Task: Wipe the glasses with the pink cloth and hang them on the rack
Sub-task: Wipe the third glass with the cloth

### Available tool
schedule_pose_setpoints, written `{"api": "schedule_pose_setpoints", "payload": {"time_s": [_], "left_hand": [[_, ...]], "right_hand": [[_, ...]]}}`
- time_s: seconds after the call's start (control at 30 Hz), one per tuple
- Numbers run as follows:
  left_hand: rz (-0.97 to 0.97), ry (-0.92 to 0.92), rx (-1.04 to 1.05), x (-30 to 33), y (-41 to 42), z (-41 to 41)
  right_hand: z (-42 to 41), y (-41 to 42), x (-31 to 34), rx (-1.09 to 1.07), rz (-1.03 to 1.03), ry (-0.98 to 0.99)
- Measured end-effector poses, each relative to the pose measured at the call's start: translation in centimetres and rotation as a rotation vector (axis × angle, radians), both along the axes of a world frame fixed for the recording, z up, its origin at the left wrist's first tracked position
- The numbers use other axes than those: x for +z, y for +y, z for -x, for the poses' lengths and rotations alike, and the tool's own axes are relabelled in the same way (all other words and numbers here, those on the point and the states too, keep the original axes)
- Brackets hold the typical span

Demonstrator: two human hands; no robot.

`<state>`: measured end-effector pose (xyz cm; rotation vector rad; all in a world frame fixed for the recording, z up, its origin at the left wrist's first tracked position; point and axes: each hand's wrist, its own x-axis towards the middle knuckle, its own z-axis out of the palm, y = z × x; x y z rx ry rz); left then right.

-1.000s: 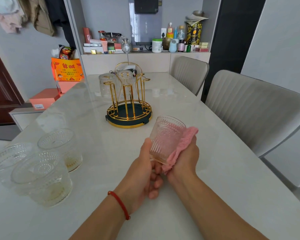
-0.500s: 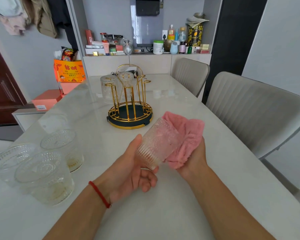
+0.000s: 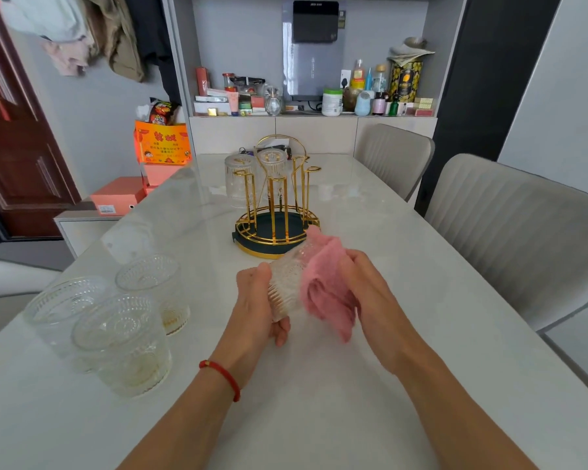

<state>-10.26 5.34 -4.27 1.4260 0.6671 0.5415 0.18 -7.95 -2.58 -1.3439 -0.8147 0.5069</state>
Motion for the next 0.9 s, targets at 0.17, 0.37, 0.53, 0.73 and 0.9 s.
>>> {"api": "schedule_pose_setpoints", "payload": {"time_s": [0.17, 0.37, 0.53, 0.73, 0.9], "left_hand": [[-0.139, 0.001, 0.092, 0.4, 0.7, 1.1], [-0.159, 0.059, -0.091, 1.1, 1.1, 1.3], [-0.087, 0.089, -0.177, 1.6, 0.7, 1.4], [-0.135, 0.075, -0.167, 1.4, 0.4, 1.1], [-0.389, -0.054, -0.162, 0.9, 0.7, 1.0]], "right_hand": [[-0.1, -0.5, -0.1, 0.202, 0.154, -0.215], [-1.0, -2.8, -0.6, 0.286, 0.298, -0.394], [0.4, -2.2, -0.9, 0.346, 0.386, -0.519], [2.4, -1.9, -0.8, 0.393, 0.254, -0.332], [3.8, -2.3, -0.6, 0.266, 0.391, 0.032]]}}
